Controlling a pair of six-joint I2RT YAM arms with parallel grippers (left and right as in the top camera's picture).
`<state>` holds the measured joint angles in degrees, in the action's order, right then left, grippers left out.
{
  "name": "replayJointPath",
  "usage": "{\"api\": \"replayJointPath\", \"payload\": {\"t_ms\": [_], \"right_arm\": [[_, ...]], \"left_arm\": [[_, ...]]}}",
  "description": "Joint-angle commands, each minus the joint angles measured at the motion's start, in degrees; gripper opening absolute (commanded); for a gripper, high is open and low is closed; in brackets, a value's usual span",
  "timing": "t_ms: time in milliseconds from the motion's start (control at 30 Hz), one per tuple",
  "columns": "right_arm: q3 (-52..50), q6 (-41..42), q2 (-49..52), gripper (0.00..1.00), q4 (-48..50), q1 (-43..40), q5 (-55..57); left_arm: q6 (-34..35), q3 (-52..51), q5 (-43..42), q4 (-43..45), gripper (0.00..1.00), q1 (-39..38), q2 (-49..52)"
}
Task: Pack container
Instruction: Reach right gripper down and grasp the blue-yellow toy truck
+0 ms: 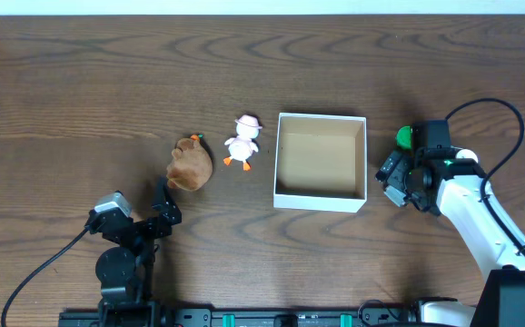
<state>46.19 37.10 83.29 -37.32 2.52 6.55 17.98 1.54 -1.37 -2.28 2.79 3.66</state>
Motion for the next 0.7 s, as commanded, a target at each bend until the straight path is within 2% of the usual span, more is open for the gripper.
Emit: {"api": "replayJointPath", "payload": {"t_ms": [0, 533, 600, 667], "right_arm": [[-0.7, 0.6, 0.0, 0.99, 0.4, 0.5, -0.3], [-3.9, 0.5, 0.0, 0.95, 3.5, 0.5, 0.8], [-3.9, 0.5, 0.0, 0.89, 3.5, 0.5, 1.0], [-3.9, 0.1, 0.0, 0.76, 3.1, 0.5, 1.0]], "left_arm": [[-0.5, -1.3, 0.3, -1.6, 0.98, -0.2, 0.0], [-0.5, -1.3, 0.3, -1.6, 0.98, -0.2, 0.0], [-0.5, -1.3, 0.3, -1.6, 0.98, -0.2, 0.0], [-0.5, -1.3, 0.3, -1.6, 0.98, -0.2, 0.0]]}}
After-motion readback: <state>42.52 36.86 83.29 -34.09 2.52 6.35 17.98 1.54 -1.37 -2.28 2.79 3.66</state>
